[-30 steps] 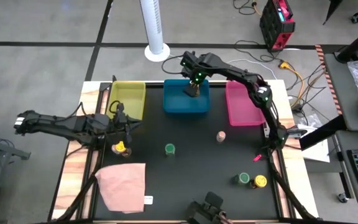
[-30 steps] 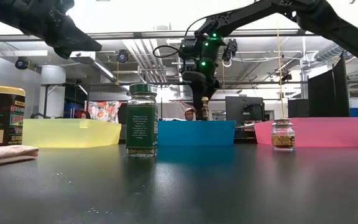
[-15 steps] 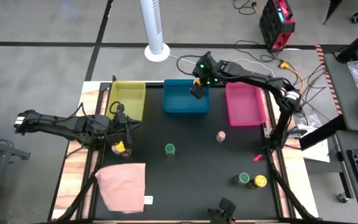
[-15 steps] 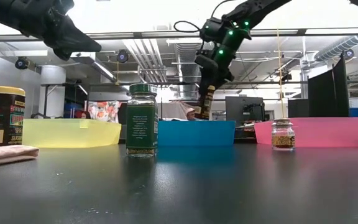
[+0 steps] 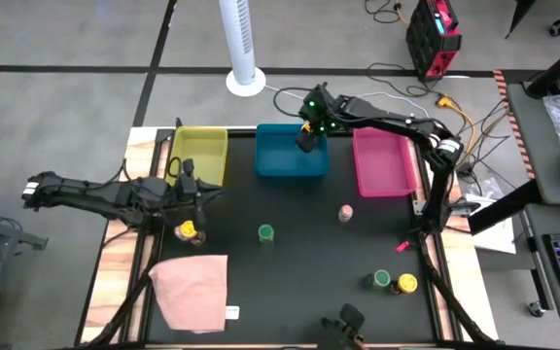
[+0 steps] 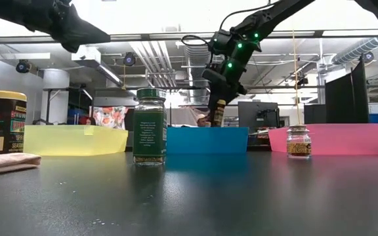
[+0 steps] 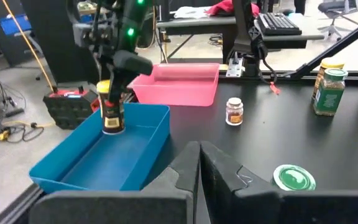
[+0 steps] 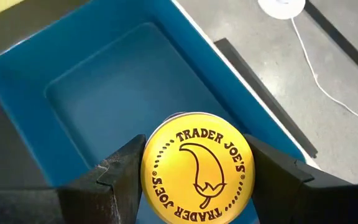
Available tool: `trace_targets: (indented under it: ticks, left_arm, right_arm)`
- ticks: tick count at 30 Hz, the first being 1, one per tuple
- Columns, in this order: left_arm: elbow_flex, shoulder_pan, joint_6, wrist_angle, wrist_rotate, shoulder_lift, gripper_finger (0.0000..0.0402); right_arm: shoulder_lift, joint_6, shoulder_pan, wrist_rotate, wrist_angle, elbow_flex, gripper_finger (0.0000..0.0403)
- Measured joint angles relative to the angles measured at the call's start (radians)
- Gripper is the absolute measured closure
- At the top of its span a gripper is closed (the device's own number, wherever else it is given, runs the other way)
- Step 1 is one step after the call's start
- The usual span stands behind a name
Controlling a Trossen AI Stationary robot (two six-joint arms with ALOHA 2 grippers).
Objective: Sort spices by type
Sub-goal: Put the center yellow seasoning bottle into the blue bin
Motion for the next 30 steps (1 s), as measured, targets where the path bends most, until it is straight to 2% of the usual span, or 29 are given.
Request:
trace_targets:
  ticks: [20,30]
  left_arm:
    - [0.02,0.001,0.077,0.023,0.0,0.0,0.0401]
    - [0.02,0.001,0.085,0.023,0.0,0.0,0.0401]
  right_arm:
    - [0.042,-0.015,-0.001,0.002,-0.052,0.009,0.0173]
    - [0.041,-0.021,-0.001,0.003,-0.054,0.009,0.0147]
